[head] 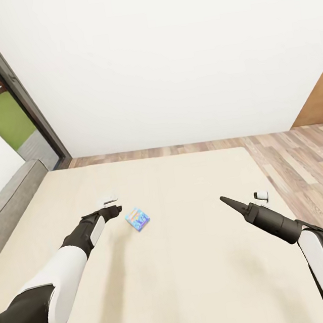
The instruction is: Put all the toys in the child's room - the three board games (two on the bed and one on the table), the two jigsaw puzzles on the table, and the tennis ball on the table - inside the toy box on the table in the child's room.
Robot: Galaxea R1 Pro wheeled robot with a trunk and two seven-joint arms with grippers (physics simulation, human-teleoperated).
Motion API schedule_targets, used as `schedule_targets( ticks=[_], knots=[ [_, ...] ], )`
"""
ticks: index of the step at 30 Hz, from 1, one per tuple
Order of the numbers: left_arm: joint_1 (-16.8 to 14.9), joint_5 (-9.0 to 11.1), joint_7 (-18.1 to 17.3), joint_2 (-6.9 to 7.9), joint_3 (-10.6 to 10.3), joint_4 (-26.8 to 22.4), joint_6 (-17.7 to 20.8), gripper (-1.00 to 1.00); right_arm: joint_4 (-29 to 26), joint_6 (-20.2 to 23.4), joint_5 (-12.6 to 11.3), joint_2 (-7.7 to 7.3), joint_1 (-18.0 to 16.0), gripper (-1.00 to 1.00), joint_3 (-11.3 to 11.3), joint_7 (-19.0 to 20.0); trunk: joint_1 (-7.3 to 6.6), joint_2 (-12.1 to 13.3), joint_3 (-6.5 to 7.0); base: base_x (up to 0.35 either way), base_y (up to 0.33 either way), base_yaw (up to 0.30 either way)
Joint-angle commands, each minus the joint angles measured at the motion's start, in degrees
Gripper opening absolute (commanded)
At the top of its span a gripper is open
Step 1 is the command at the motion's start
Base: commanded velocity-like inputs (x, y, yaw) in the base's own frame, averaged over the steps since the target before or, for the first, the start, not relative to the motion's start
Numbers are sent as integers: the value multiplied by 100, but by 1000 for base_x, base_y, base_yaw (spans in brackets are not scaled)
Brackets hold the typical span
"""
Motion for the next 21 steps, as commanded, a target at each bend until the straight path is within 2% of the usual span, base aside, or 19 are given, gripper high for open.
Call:
schedule_targets(
  ticks=[1, 21],
  knots=[
    [-1, 60, 18, -1, 5, -10, 35, 100, 0, 33, -20, 0, -4, 100, -3, 5, 0, -4, -15, 0, 0, 0],
    [-1, 59, 18, -1, 5, -10, 28, 100, 0, 16, -13, 0, -4, 100, -1, 4, 0, -4, -204, 0, 0, 0]
  ],
)
